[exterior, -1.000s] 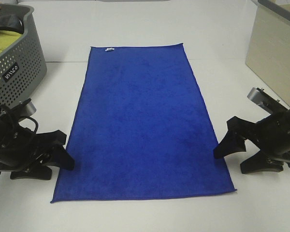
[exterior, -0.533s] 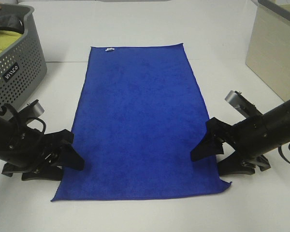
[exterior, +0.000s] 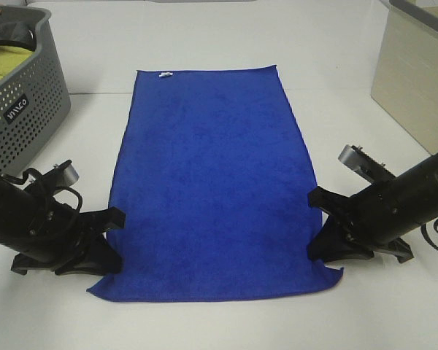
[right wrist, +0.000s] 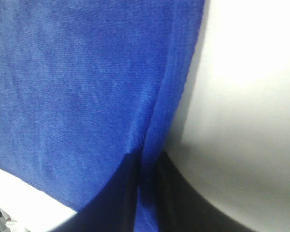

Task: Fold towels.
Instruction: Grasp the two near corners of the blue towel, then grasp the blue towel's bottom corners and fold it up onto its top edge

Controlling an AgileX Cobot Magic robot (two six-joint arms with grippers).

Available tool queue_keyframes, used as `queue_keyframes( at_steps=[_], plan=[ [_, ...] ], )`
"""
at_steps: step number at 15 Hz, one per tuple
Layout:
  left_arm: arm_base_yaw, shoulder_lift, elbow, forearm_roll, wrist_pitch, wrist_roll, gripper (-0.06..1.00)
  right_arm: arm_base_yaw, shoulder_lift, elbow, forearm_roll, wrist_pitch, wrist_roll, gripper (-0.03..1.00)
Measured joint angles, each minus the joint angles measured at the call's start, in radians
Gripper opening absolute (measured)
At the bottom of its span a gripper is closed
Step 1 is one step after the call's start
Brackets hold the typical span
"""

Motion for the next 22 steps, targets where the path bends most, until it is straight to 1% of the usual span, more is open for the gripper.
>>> queue_keyframes(
  at_steps=[1, 2, 3, 4, 6, 7, 11, 14, 15, 17, 19, 20, 22],
  plan=[
    [0.000, 0.000, 0.002, 0.001, -0.002, 0.000, 0.02, 0.000, 0.005, 0.000, 0.000, -0.002, 0.000, 0.01],
    [0.000, -0.009, 0.002, 0.020, -0.008, 0.000, 0.01, 0.000, 0.003, 0.001, 0.000, -0.001, 0.017, 0.00],
    [0.000, -0.009, 0.002, 0.020, -0.008, 0.000, 0.01, 0.000, 0.003, 0.001, 0.000, -0.001, 0.017, 0.00],
    [0.000, -0.028, 0.004, 0.048, -0.010, -0.004, 0.01, 0.000, -0.009, 0.006, -0.005, -0.006, 0.034, 0.00],
    [0.000, -0.108, 0.046, 0.111, -0.010, -0.051, 0.01, 0.000, -0.084, 0.067, -0.074, -0.038, 0.086, 0.00],
    [0.000, -0.127, 0.075, 0.119, -0.010, -0.057, 0.01, 0.000, -0.116, 0.101, -0.075, -0.038, 0.089, 0.00],
    [-0.002, -0.244, 0.253, 0.124, -0.008, -0.061, 0.01, 0.000, -0.244, 0.293, -0.079, -0.037, 0.094, 0.00],
    [-0.003, -0.306, 0.317, 0.124, -0.006, -0.061, 0.01, 0.000, -0.292, 0.337, -0.079, -0.032, 0.105, 0.00],
    [-0.003, -0.329, 0.318, 0.124, -0.004, -0.061, 0.01, 0.000, -0.306, 0.337, -0.077, -0.032, 0.105, 0.00],
    [-0.003, -0.368, 0.297, 0.125, 0.009, -0.065, 0.01, 0.000, -0.324, 0.306, -0.079, -0.019, 0.105, 0.00],
    [-0.003, -0.377, 0.223, 0.131, 0.009, -0.094, 0.01, 0.000, -0.324, 0.222, -0.101, 0.010, 0.123, 0.00],
    [-0.003, -0.377, 0.174, 0.140, 0.006, -0.107, 0.01, 0.000, -0.324, 0.158, -0.129, 0.015, 0.152, 0.00],
    [-0.003, -0.375, 0.036, 0.146, -0.042, -0.113, 0.01, 0.000, -0.321, -0.034, -0.241, 0.015, 0.254, 0.00]
  ],
)
